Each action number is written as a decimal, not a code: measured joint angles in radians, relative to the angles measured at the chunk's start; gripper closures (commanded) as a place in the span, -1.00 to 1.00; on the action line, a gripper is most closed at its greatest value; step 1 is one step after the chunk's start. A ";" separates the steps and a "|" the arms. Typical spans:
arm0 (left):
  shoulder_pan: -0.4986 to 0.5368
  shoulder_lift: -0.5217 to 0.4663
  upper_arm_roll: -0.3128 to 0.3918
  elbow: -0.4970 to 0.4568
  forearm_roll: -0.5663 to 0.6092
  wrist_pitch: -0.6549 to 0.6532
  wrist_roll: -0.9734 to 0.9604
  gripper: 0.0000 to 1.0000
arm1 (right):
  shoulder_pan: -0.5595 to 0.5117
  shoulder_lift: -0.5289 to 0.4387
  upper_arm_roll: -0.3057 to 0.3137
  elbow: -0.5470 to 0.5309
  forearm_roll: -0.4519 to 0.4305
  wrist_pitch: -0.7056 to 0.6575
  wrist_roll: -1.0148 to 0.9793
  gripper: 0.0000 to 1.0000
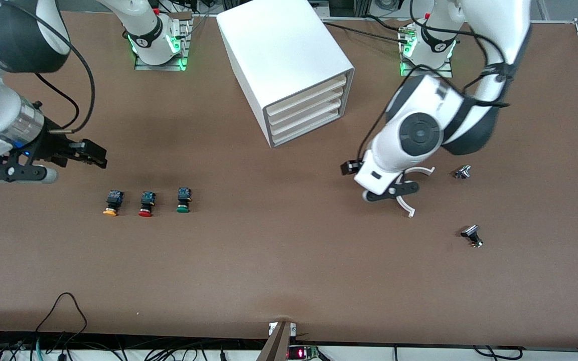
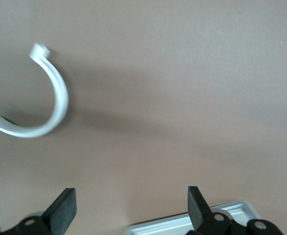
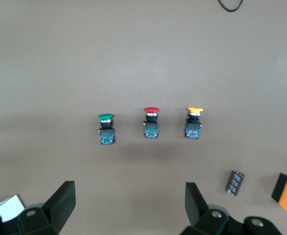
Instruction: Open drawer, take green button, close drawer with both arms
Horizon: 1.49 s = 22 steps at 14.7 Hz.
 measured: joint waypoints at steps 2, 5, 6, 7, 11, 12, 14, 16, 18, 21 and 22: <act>0.049 -0.011 0.012 0.057 0.007 -0.072 0.162 -1.00 | -0.081 -0.035 0.076 0.002 -0.005 -0.025 0.006 -0.99; 0.072 -0.069 0.103 0.076 0.007 -0.099 0.382 -1.00 | -0.171 -0.090 0.141 0.002 -0.006 -0.072 0.006 -0.99; 0.076 -0.103 0.133 0.073 0.007 -0.112 0.453 -1.00 | -0.197 -0.107 0.162 0.002 -0.006 -0.090 0.006 -0.99; 0.079 -0.143 0.160 0.067 0.007 -0.135 0.507 -1.00 | -0.218 -0.122 0.180 0.002 -0.006 -0.109 0.006 -0.99; 0.114 -0.361 0.204 -0.036 0.007 -0.202 0.606 -1.00 | -0.237 -0.185 0.202 -0.010 -0.006 -0.172 0.007 -0.99; 0.119 -0.422 0.204 -0.084 0.007 -0.205 0.609 -1.00 | -0.237 -0.203 0.202 -0.024 -0.006 -0.174 0.007 -0.99; 0.128 -0.502 0.212 -0.172 -0.011 -0.204 0.610 -1.00 | -0.239 -0.233 0.203 -0.053 -0.006 -0.174 0.008 -0.99; 0.129 -0.504 0.259 -0.199 -0.078 -0.195 0.611 -1.00 | -0.241 -0.244 0.204 -0.064 -0.006 -0.174 0.008 -0.99; 0.130 -0.490 0.304 -0.202 -0.086 -0.183 0.621 -1.00 | -0.241 -0.245 0.205 -0.065 -0.006 -0.174 0.008 -0.99; 0.130 -0.487 0.325 -0.202 -0.083 -0.178 0.623 -1.00 | -0.241 -0.245 0.212 -0.067 -0.006 -0.176 0.008 -0.99; 0.130 -0.488 0.326 -0.202 -0.082 -0.178 0.624 -1.00 | -0.241 -0.245 0.214 -0.067 -0.006 -0.176 0.008 -0.99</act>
